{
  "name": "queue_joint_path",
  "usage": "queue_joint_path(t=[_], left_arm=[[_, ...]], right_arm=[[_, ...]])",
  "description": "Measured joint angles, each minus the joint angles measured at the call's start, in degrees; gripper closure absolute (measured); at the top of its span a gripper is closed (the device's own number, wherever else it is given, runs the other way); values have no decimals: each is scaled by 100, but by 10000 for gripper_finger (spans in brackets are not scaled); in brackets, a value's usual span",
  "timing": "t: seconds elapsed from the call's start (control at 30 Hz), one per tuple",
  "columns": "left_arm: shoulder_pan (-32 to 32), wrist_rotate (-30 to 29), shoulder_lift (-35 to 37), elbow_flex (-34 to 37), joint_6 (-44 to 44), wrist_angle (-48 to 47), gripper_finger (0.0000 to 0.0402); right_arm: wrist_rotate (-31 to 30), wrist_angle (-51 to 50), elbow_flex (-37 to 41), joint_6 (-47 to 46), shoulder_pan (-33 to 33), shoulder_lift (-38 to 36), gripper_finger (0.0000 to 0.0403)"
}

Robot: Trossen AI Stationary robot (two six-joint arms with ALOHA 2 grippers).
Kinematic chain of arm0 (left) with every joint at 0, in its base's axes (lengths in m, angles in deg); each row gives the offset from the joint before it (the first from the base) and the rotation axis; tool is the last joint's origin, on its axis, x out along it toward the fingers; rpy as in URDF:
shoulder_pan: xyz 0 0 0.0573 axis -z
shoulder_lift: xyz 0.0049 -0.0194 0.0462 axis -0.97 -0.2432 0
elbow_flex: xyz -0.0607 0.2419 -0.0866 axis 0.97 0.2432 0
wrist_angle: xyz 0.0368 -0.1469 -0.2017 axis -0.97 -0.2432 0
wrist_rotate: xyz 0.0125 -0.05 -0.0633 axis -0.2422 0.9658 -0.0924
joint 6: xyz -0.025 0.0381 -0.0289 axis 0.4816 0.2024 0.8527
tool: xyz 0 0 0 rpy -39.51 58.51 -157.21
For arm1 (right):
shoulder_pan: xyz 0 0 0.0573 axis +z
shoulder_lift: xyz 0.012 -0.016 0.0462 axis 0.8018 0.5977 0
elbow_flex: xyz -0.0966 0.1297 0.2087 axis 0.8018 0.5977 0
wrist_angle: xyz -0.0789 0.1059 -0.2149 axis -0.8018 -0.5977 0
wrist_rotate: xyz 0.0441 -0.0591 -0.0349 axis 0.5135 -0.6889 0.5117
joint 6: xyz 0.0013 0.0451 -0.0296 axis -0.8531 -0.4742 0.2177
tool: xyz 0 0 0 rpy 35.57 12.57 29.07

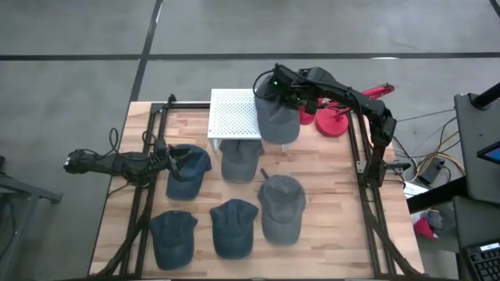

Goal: Stack small to large cups/mugs on shelf
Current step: Put the right gray cup on the shelf

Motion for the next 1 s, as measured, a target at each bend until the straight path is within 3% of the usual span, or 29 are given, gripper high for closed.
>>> queue_joint_path(t=[1.0], left_arm=[[4, 0, 0, -4, 0, 4, 220]], right_arm=[[-47, 146, 48, 642, -125, 105, 390]])
